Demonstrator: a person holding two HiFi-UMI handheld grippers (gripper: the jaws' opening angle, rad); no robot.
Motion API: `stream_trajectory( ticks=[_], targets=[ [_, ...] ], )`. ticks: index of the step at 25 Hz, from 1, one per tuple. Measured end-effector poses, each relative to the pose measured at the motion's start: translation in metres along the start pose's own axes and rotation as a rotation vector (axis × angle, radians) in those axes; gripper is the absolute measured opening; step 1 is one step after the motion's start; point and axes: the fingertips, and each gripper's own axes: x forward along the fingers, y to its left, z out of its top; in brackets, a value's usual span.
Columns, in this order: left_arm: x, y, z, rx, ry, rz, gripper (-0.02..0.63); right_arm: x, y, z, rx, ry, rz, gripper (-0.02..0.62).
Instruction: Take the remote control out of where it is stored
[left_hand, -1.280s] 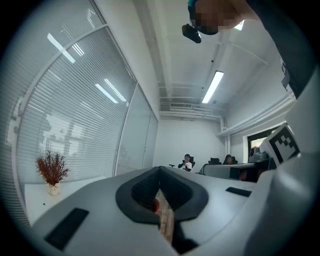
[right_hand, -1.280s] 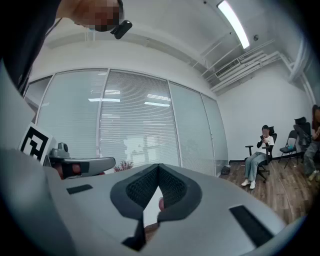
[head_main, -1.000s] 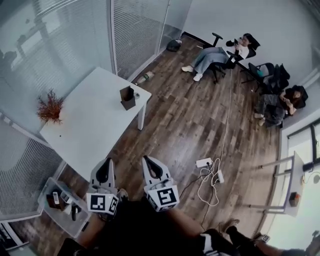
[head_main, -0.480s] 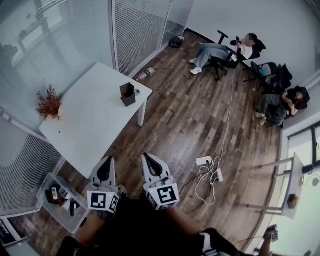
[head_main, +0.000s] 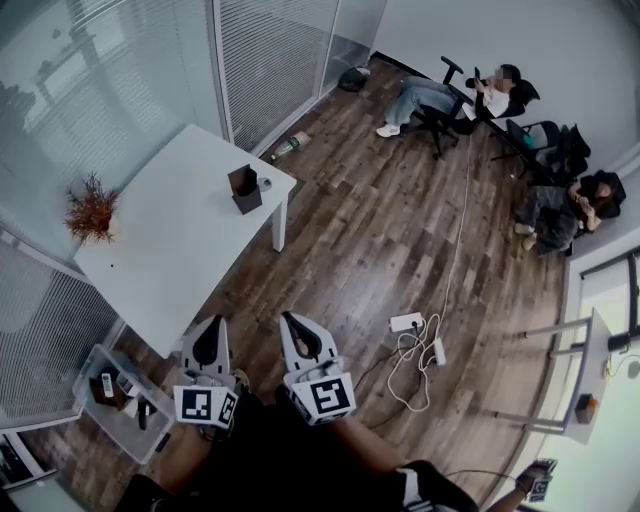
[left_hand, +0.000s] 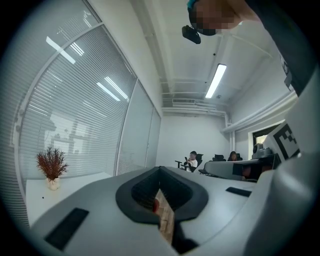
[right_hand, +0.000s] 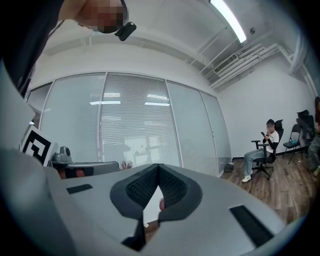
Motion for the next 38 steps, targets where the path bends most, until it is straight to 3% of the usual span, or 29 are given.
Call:
stream_trajectory(
  ticks=[9, 15, 19, 38],
  targets=[
    [0.014, -0.022, -0.008, -0.012, 0.029, 0.060, 0.008, -0.005, -0.028, -0.004, 0.030, 0.022, 0.035, 0.002],
    [0.025, -0.012, -0.012, -0.003, 0.052, 0.067, 0.008, 0.007, -0.031, -0.007, 0.052, 0.021, 0.040, 0.002],
    [0.044, 0.007, -0.012, 0.026, 0.050, 0.047, 0.008, 0.030, -0.033, -0.009, 0.049, 0.026, 0.017, 0.002],
    [0.109, 0.110, 0.002, -0.018, 0.057, -0.095, 0.008, 0.154, -0.013, -0.021, 0.048, 0.053, -0.073, 0.002]
  ],
)
